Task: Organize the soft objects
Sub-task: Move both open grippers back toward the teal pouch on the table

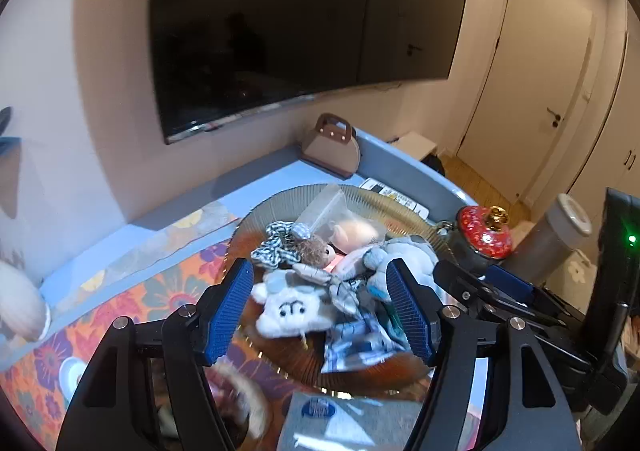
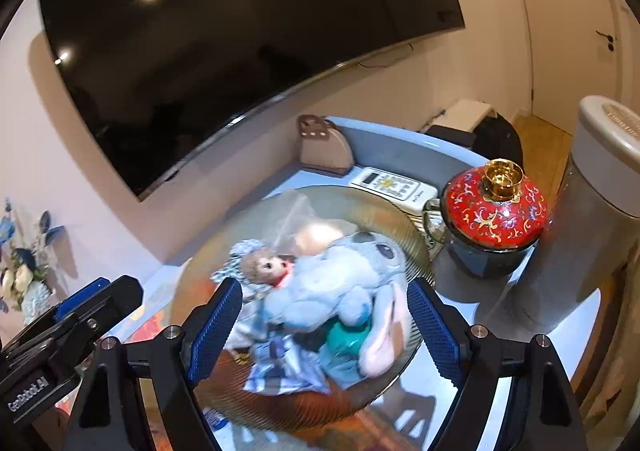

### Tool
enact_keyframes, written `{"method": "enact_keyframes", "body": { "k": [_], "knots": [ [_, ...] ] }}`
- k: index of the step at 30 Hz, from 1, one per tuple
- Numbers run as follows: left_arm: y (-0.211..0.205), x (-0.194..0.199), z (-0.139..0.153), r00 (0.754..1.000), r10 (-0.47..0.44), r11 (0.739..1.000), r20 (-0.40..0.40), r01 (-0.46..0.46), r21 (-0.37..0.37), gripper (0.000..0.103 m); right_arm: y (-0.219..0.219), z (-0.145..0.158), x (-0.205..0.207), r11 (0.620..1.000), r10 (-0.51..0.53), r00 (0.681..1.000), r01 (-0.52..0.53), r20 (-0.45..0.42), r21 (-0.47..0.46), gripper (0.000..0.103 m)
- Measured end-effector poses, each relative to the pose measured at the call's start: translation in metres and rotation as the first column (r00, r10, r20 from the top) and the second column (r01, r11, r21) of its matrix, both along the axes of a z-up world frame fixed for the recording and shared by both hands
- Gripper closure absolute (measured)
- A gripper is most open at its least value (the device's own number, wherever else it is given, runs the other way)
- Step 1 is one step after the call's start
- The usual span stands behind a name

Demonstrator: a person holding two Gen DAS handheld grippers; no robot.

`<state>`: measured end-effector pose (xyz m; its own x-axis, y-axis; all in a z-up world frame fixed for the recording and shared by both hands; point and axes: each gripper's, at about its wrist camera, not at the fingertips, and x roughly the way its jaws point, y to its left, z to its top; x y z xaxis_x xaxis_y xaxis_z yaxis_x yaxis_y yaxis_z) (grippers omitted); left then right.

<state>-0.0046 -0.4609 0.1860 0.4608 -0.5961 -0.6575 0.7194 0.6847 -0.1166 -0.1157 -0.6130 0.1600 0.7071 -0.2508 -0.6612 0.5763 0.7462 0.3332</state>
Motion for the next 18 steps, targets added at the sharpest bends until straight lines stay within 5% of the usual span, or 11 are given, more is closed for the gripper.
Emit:
{"method": "enact_keyframes", "body": {
  "k": [6, 12, 18],
  "knots": [
    [0.054, -0.027, 0.023, 0.999, 0.028, 0.998, 0.036, -0.025, -0.062, 0.036, 0.044, 0.024, -0.010, 0.995, 0.080, 0.996, -0.077, 0.043, -0.066, 0.020],
    [0.156, -0.052, 0.029, 0.988, 0.147, 0.983, 0.047, -0.140, -0.118, 0.036, 0.111, 0.049, -0.016, 0.964, 0.247, 0.963, -0.232, 0.111, -0.134, 0.019],
    [0.273, -0.046, 0.022, 0.905, 0.423, 0.902, 0.049, -0.415, -0.121, 0.036, 0.199, 0.073, -0.020, 0.866, 0.476, 0.864, -0.428, 0.164, -0.258, 0.015]
  ]
}}
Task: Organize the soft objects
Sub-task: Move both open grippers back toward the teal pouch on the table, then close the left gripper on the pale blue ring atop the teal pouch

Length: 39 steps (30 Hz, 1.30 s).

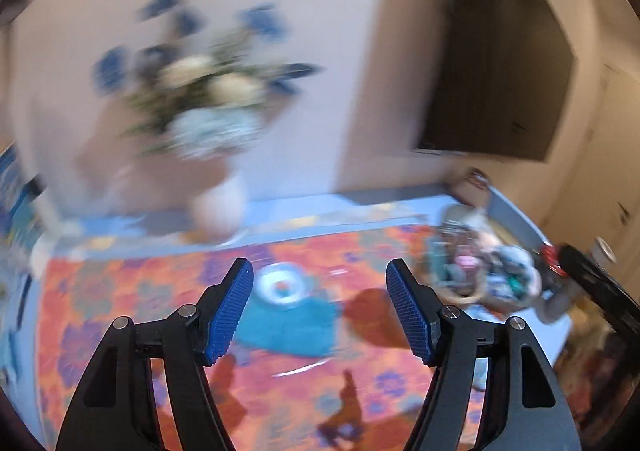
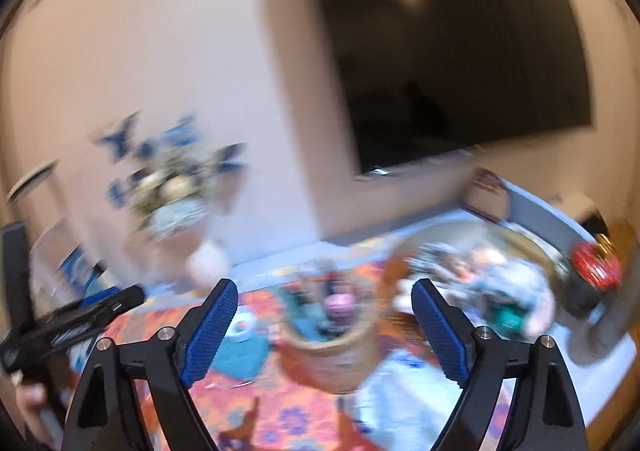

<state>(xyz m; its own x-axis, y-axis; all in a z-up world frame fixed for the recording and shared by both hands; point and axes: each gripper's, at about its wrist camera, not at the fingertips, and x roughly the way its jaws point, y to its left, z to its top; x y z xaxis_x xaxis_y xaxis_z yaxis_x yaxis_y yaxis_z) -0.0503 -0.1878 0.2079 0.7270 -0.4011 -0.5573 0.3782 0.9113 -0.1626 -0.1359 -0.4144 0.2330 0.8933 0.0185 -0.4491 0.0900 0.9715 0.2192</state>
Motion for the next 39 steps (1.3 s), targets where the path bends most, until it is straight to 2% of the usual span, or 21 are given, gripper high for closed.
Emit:
{"method": "enact_keyframes", "body": {
  "k": [3, 6, 8, 11, 16, 19, 21, 23, 24, 27, 29, 31, 34, 39],
  "knots": [
    [0.044, 0.007, -0.012, 0.994, 0.111, 0.994, -0.020, -0.111, 0.003, 0.036, 0.049, -0.003, 0.002, 0.989, 0.113, 0.994, -0.112, 0.004, -0.101, 0.011],
    [0.077, 0.015, -0.034, 0.978, 0.200, 0.980, -0.053, -0.199, 0.031, 0.036, 0.095, -0.020, 0.011, 0.962, 0.218, 0.974, -0.224, -0.053, -0.155, 0.009],
    [0.091, 0.022, -0.053, 0.968, 0.236, 0.971, -0.081, -0.233, 0.048, 0.036, 0.119, -0.041, 0.023, 0.944, 0.282, 0.953, -0.296, -0.113, -0.143, 0.009],
    [0.102, 0.032, -0.091, 0.953, 0.277, 0.959, -0.123, -0.267, 0.096, 0.036, 0.147, -0.087, 0.047, 0.921, 0.358, 0.903, -0.383, -0.237, -0.071, 0.009],
    [0.115, 0.040, -0.140, 0.934, 0.314, 0.945, -0.173, -0.290, 0.149, 0.036, 0.169, -0.160, 0.078, 0.918, 0.349, 0.848, -0.395, -0.398, -0.037, 0.009],
    [0.120, 0.044, -0.161, 0.920, 0.344, 0.933, -0.186, -0.312, 0.181, 0.036, 0.174, -0.184, 0.086, 0.921, 0.324, 0.834, -0.386, -0.447, -0.052, 0.009],
    [0.120, 0.044, -0.172, 0.916, 0.360, 0.924, -0.177, -0.324, 0.205, 0.036, 0.178, -0.194, 0.089, 0.920, 0.314, 0.827, -0.387, -0.466, -0.068, 0.009],
    [0.118, 0.049, -0.182, 0.903, 0.379, 0.912, -0.203, -0.327, 0.247, 0.031, 0.183, -0.197, 0.092, 0.915, 0.291, 0.823, -0.389, -0.488, -0.111, 0.008],
    [0.117, 0.050, -0.182, 0.904, 0.381, 0.910, -0.193, -0.329, 0.253, 0.026, 0.185, -0.198, 0.092, 0.911, 0.291, 0.824, -0.394, -0.487, -0.123, 0.007],
    [0.114, 0.051, -0.184, 0.906, 0.379, 0.907, -0.189, -0.324, 0.268, 0.017, 0.183, -0.201, 0.094, 0.909, 0.283, 0.817, -0.395, -0.502, -0.131, 0.000],
    [0.115, 0.053, -0.186, 0.901, 0.386, 0.904, -0.198, -0.327, 0.274, 0.012, 0.179, -0.202, 0.098, 0.913, 0.288, 0.813, -0.392, -0.506, -0.110, 0.000],
    [0.118, 0.054, -0.187, 0.893, 0.393, 0.905, -0.219, -0.334, 0.262, 0.000, 0.179, -0.201, 0.098, 0.913, 0.286, 0.813, -0.393, -0.507, -0.114, 0.000],
    [0.123, 0.061, -0.191, 0.879, 0.401, 0.907, -0.260, -0.339, 0.250, 0.000, 0.178, -0.201, 0.097, 0.912, 0.286, 0.813, -0.394, -0.508, -0.118, 0.000],
    [0.121, 0.061, -0.192, 0.881, 0.401, 0.905, -0.252, -0.338, 0.258, 0.001, 0.179, -0.201, 0.097, 0.912, 0.286, 0.813, -0.394, -0.507, -0.117, 0.000]
  ]
}}
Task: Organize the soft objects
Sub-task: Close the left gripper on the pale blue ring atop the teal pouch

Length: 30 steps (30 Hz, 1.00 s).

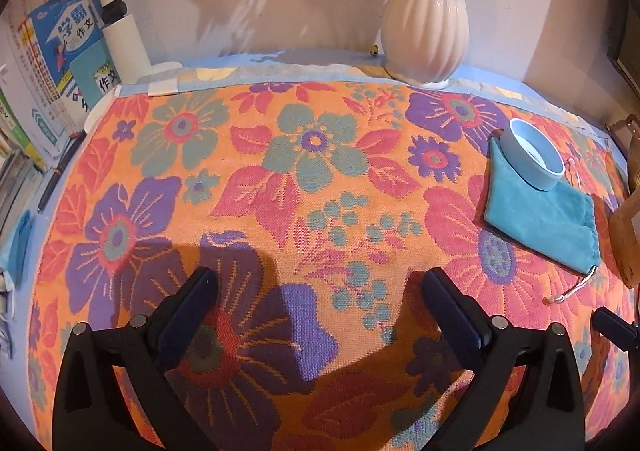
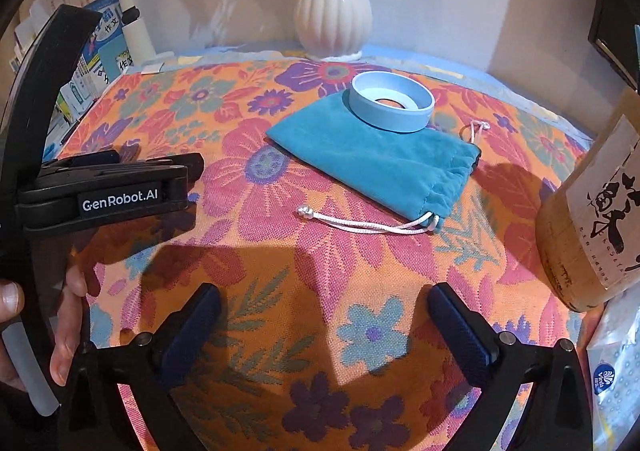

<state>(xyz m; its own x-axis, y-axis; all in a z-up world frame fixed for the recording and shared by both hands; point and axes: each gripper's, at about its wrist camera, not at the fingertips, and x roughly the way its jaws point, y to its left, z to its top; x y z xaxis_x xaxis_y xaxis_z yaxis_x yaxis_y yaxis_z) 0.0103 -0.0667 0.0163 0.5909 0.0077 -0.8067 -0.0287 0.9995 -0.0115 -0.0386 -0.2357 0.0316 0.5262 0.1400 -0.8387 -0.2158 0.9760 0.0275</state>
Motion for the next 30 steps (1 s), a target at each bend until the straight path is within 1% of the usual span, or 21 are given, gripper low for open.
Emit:
{"method": "enact_keyframes", "body": {
  "k": [3, 5, 6, 8, 10, 11, 13, 14, 15, 17, 18, 19, 21, 24, 27, 30],
  "knots": [
    [-0.001, -0.001, 0.000, 1.000, -0.003, 1.000, 0.001, 0.003, -0.006, 0.002, -0.003, 0.002, -0.001, 1.000, -0.006, 1.000, 0.006, 0.003, 0.016, 0.000],
    [-0.001, 0.000, 0.002, 1.000, -0.017, 1.000, -0.003, 0.017, -0.013, 0.002, -0.011, 0.006, -0.001, 0.998, -0.031, 0.999, 0.032, -0.012, 0.052, 0.000],
    [-0.002, 0.000, 0.005, 0.999, -0.032, 0.999, -0.006, 0.032, -0.022, 0.002, -0.018, 0.009, 0.000, 0.995, -0.050, 0.998, 0.052, -0.025, 0.088, 0.000],
    [-0.005, -0.001, 0.017, 0.998, -0.062, 0.998, 0.018, 0.062, -0.032, 0.002, -0.032, 0.017, 0.005, 0.984, -0.080, 0.996, 0.085, -0.039, 0.154, 0.000],
    [-0.010, 0.000, 0.034, 0.993, -0.099, 0.994, 0.062, 0.102, -0.038, 0.002, -0.043, 0.026, 0.017, 0.979, -0.126, 0.991, 0.130, -0.034, 0.160, 0.000],
    [-0.016, 0.001, 0.045, 0.987, -0.132, 0.990, 0.091, 0.136, -0.039, 0.002, -0.046, 0.029, 0.024, 0.978, -0.137, 0.990, 0.141, -0.033, 0.151, 0.000],
    [-0.032, 0.008, 0.064, 0.965, -0.225, 0.972, 0.133, 0.232, -0.033, 0.002, -0.049, 0.030, 0.038, 0.979, -0.149, 0.988, 0.152, -0.035, 0.137, 0.000],
    [-0.042, 0.014, 0.070, 0.950, -0.278, 0.958, 0.143, 0.285, -0.030, 0.002, -0.049, 0.028, 0.046, 0.979, -0.150, 0.988, 0.154, -0.039, 0.133, 0.000],
    [-0.054, 0.022, 0.074, 0.929, -0.336, 0.939, 0.152, 0.344, -0.025, 0.002, -0.049, 0.027, 0.050, 0.979, -0.150, 0.988, 0.154, -0.037, 0.133, 0.000],
    [-0.074, 0.037, 0.073, 0.886, -0.433, 0.897, 0.166, 0.442, -0.023, 0.005, -0.050, 0.022, 0.058, 0.979, -0.163, 0.986, 0.165, -0.030, 0.122, 0.000],
    [-0.082, 0.047, 0.070, 0.870, -0.465, 0.880, 0.163, 0.475, -0.025, 0.007, -0.050, 0.018, 0.061, 0.979, -0.165, 0.986, 0.167, -0.034, 0.117, 0.000],
    [-0.088, 0.055, 0.066, 0.863, -0.480, 0.872, 0.156, 0.489, -0.027, 0.011, -0.051, 0.015, 0.062, 0.979, -0.162, 0.986, 0.166, -0.036, 0.117, 0.001],
    [-0.097, 0.072, 0.055, 0.856, -0.500, 0.861, 0.128, 0.508, -0.036, 0.012, -0.051, 0.007, 0.065, 0.980, -0.164, 0.986, 0.168, -0.038, 0.109, 0.003],
    [-0.105, 0.086, 0.042, 0.854, -0.510, 0.854, 0.102, 0.517, -0.059, 0.012, -0.048, 0.004, 0.066, 0.985, -0.158, 0.987, 0.158, -0.005, 0.068, 0.003],
    [-0.113, 0.088, 0.035, 0.854, -0.512, 0.853, 0.095, 0.518, -0.060, 0.012, -0.047, 0.003, 0.067, 0.986, -0.156, 0.988, 0.155, 0.007, 0.053, 0.003],
    [-0.117, 0.086, 0.029, 0.841, -0.531, 0.839, 0.103, 0.539, -0.073, 0.012, -0.044, 0.001, 0.067, 0.987, -0.156, 0.988, 0.155, 0.014, 0.034, 0.003]
  ]
}}
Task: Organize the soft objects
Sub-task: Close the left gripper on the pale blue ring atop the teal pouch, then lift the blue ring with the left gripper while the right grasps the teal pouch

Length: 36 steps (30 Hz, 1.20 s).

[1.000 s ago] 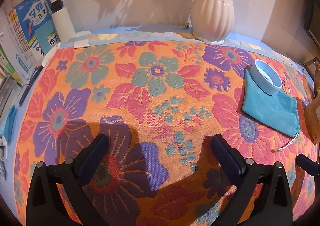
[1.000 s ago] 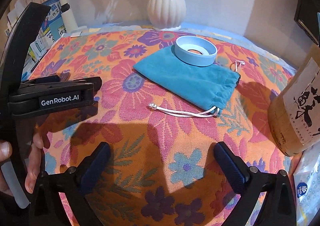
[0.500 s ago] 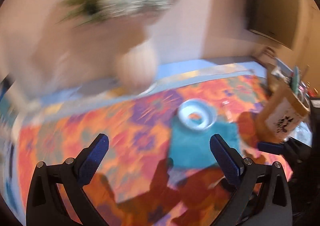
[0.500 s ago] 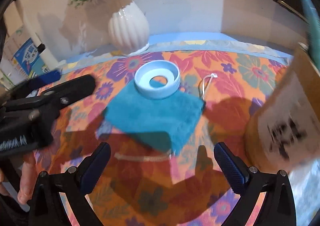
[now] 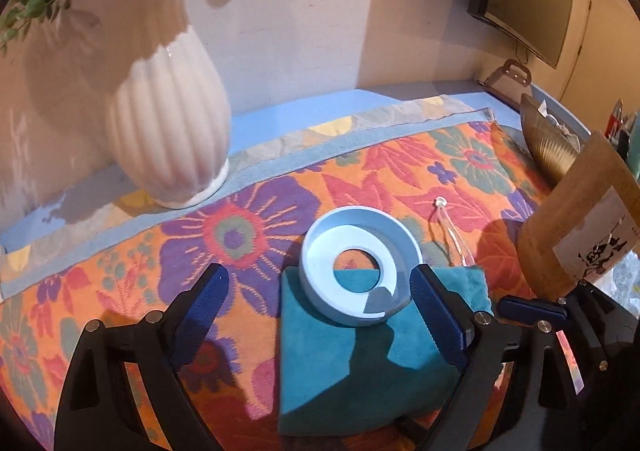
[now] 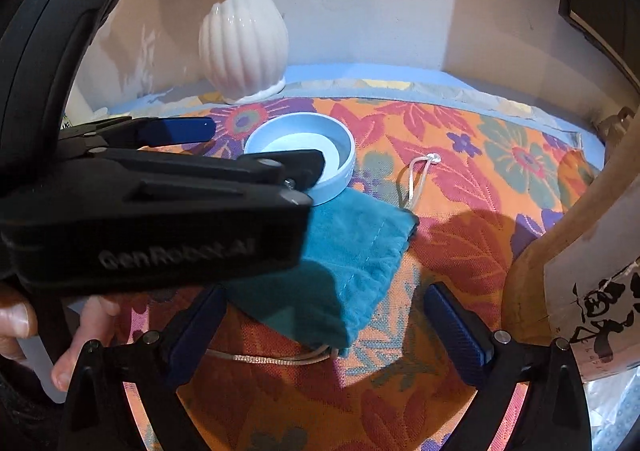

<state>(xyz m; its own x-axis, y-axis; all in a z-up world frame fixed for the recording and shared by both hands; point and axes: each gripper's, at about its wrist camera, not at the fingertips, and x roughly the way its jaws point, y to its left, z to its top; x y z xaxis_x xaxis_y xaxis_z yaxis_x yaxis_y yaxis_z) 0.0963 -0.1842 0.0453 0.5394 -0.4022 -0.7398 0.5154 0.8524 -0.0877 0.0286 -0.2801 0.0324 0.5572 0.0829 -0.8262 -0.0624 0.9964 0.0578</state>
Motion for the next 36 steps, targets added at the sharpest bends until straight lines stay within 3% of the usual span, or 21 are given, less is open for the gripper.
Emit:
{"method": "enact_keyframes", "body": {
  "k": [7, 12, 14, 15, 18, 21, 31, 36],
  "knots": [
    [-0.008, 0.000, -0.002, 0.999, -0.033, 0.999, 0.014, 0.033, -0.004, 0.012, 0.000, 0.000, 0.001, 1.000, -0.008, 1.000, 0.008, 0.008, 0.000, 0.006],
    [-0.013, 0.000, -0.005, 0.999, -0.048, 0.999, 0.019, 0.047, 0.020, 0.012, 0.003, 0.003, -0.002, 1.000, -0.001, 1.000, 0.001, 0.029, -0.007, 0.020],
    [-0.014, -0.002, -0.005, 0.999, -0.047, 0.999, 0.026, 0.046, 0.025, 0.026, 0.005, 0.003, -0.002, 1.000, 0.006, 0.999, -0.005, 0.033, -0.010, 0.024],
    [-0.014, -0.002, -0.005, 0.998, -0.047, 0.999, 0.030, 0.046, 0.029, 0.044, 0.006, 0.003, -0.002, 1.000, 0.010, 0.999, -0.010, 0.035, -0.010, 0.026],
    [-0.016, -0.005, -0.005, 0.995, -0.102, 0.995, 0.014, 0.102, -0.006, 0.047, 0.008, 0.004, -0.003, 1.000, 0.020, 0.999, -0.019, 0.041, -0.011, 0.030],
    [-0.018, -0.008, -0.004, 0.995, -0.091, 0.996, 0.036, 0.091, 0.006, 0.050, 0.009, 0.004, -0.004, 1.000, 0.029, 0.998, -0.029, 0.047, -0.012, 0.035],
    [-0.012, -0.011, -0.002, 0.997, -0.042, 0.999, 0.059, 0.042, 0.006, 0.050, 0.010, 0.004, -0.003, 0.999, 0.036, 0.999, -0.035, 0.040, -0.006, 0.033],
    [-0.014, -0.015, -0.003, 0.995, -0.043, 0.999, 0.088, 0.041, 0.034, 0.048, 0.013, 0.002, -0.002, 0.999, 0.049, 0.999, -0.048, 0.022, -0.020, 0.018]
  ]
}}
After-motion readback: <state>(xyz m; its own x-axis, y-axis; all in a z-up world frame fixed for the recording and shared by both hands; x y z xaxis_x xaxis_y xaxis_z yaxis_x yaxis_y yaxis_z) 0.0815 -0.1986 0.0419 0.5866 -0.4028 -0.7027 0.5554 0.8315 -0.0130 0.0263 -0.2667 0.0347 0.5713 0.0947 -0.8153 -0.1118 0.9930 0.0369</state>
